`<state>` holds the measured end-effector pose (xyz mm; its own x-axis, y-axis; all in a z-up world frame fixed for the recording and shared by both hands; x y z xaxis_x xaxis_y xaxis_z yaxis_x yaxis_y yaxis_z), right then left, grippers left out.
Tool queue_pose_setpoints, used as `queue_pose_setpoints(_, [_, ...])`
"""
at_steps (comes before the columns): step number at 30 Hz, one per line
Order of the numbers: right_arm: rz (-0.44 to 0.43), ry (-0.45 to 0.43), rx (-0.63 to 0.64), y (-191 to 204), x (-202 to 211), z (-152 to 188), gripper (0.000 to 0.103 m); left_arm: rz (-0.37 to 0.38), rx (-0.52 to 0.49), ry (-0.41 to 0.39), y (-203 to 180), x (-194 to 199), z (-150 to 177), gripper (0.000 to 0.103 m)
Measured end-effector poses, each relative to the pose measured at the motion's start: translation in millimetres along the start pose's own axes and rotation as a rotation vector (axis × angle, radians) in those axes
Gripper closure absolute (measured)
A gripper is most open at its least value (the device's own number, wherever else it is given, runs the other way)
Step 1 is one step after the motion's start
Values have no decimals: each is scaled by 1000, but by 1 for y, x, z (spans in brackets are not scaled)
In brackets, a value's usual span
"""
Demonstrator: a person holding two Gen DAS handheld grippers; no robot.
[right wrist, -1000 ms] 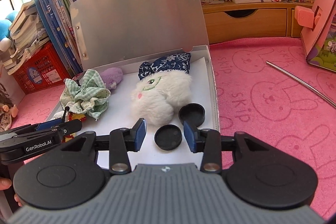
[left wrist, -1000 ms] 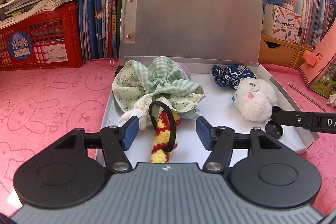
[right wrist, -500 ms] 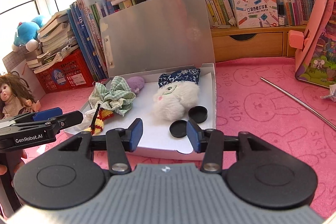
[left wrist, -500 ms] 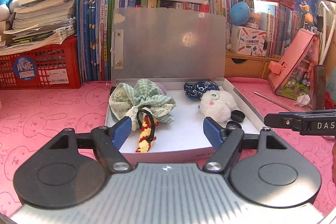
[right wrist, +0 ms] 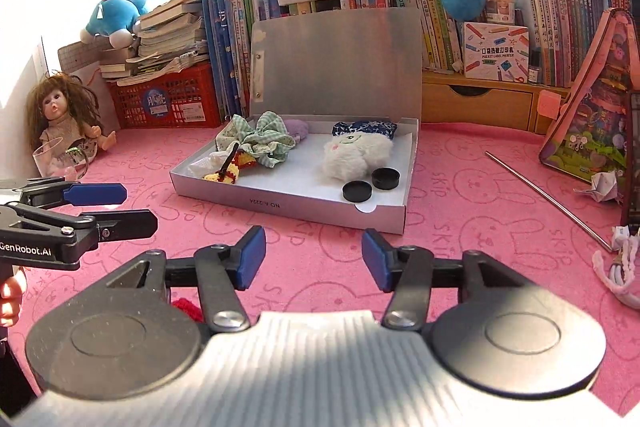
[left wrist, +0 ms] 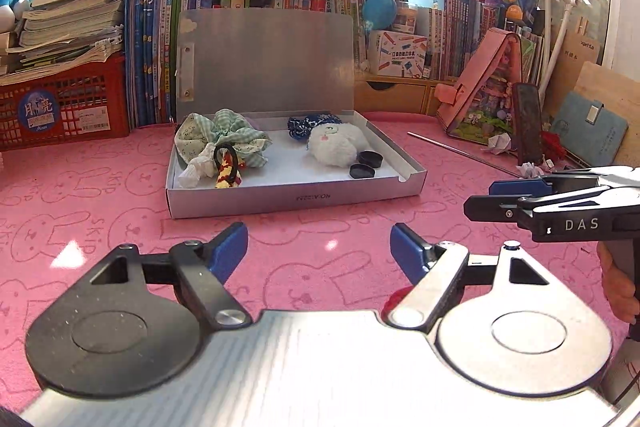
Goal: Organize objects
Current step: 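Lift both open tools back out of the box, then move left tool to black lid by red crochet toy while right tool approaches another lid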
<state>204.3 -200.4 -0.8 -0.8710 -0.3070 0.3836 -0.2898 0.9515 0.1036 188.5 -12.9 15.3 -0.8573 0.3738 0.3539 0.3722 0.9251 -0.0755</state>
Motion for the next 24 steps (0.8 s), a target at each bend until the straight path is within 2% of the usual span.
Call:
queue_pose_setpoints(8, [27,11,52,18,32,42,34,-16,-23,39,-6,36,46,20])
queue_pose_setpoints(19, [64,10,64,37,61,79,33,-43,-41,48,-4,65,75,20])
queue_pose_setpoints(24, [88,1,86,43,71,90,33,-44,-58,60,-9,70,89,16])
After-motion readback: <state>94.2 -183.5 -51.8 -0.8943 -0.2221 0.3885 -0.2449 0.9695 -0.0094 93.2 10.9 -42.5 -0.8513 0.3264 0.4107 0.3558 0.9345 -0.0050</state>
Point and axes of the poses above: each gripper's, at about its wrist camera, not at the fingertips, and x roughly against the way its jaws point, y to its left, z to its underside, the point moved 10 cm from there along -x, roughly the way its jaws point, and after that the axes turned 7 degrees about -y, right-handed, at the moved point
